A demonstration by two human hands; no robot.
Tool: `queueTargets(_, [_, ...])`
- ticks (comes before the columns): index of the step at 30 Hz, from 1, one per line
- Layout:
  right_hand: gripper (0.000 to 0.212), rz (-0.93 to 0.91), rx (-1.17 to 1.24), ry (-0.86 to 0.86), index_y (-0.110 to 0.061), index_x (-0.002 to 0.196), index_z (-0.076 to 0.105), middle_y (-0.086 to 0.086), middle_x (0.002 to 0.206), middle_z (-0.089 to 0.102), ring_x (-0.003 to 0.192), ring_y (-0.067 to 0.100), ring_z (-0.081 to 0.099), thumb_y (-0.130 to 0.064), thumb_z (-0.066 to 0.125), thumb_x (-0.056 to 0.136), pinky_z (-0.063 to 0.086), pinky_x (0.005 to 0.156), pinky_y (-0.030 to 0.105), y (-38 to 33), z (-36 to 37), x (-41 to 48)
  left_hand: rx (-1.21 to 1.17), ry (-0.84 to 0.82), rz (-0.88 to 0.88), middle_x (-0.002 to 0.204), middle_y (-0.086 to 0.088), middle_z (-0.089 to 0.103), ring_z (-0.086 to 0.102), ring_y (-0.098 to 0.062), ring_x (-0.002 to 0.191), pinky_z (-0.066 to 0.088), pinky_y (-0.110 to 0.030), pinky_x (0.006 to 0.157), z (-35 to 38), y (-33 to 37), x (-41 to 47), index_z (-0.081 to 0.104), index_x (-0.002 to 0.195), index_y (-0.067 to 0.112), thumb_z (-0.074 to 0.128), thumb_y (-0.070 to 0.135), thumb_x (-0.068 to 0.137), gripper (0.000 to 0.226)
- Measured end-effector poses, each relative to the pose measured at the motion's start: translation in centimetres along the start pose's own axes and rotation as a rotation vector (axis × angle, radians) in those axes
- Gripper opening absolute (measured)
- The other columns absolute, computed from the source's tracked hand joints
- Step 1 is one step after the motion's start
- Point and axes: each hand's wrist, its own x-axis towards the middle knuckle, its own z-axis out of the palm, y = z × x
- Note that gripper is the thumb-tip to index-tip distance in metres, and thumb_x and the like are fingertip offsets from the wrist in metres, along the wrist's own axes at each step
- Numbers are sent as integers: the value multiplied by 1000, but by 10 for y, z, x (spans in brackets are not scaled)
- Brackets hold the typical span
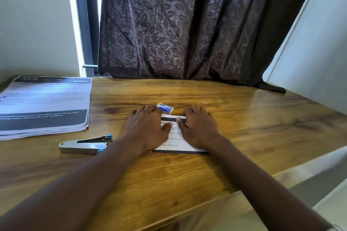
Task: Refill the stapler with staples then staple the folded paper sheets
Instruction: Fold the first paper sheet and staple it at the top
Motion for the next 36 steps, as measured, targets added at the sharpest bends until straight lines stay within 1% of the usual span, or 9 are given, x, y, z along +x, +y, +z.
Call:
queueTargets(8, [47,-38,69,163,-26,123,52,-1,125,51,119,19,43,-62,37,97,40,102,42,-1,9,2,24,49,-69,139,-3,50,43,-26,131,37,-47,106,-3,-9,4,52,139,28,47,76,87,71])
queueTargets(12, [43,-82,104,184,-27,121,48,-3,124,55,115,16,46,-62,37,98,38,103,41,0,8,1,-125,67,-79,132,1,59,51,-25,124,36,-50,108,-8,-16,6,52,129,30,57,57,92,46])
queueTargets(17, [38,-177,112,324,-28,126,45,-3,125,58,118,18,50,-54,43,98,32,108,42,-2,5,-3,-230,218,22,99,8,74,67,-19,91,42,-45,100,-15,-19,6,56,106,32,61,33,96,12])
queueTargets(21, [38,-269,96,484,-23,124,57,-3,109,53,106,17,50,-46,45,96,38,98,41,-14,7,-2,-292,268,92,98,11,67,60,-17,98,46,-43,89,-16,-19,3,56,100,32,63,31,95,8])
queueTargets(24, [20,-316,106,553,-19,105,61,-3,97,49,93,17,49,-34,51,96,41,86,41,-20,9,-2,-263,256,101,108,12,61,54,-16,108,41,-40,93,-17,-23,2,55,106,32,64,36,92,17])
queueTargets(27, [13,-374,125,608,-19,103,60,-2,97,51,91,17,50,-28,53,96,40,83,39,-19,8,-4,-229,204,120,119,10,68,57,-16,118,35,-48,109,-19,-26,-1,50,125,34,62,46,92,37])
queueTargets(29, [13,-385,135,615,-19,105,60,-3,98,55,93,17,51,-27,54,96,40,85,38,-19,7,-6,-223,199,153,105,10,73,64,-17,106,34,-49,112,-23,-28,-1,54,125,34,62,43,94,33])
queueTargets(32, [17,-364,144,595,-20,108,60,-3,102,62,98,17,56,-29,54,95,42,93,40,-21,4,-7,-255,214,208,92,10,74,67,-14,87,49,-44,97,-27,-28,-1,67,114,30,64,32,95,20])
queueTargets(36, [28,-333,213,454,-24,112,62,-7,108,67,106,15,59,-37,46,94,39,103,42,-36,-5,5,-320,222,175,101,6,76,69,-19,94,56,-43,84,-29,-32,-5,69,119,28,68,33,93,27])
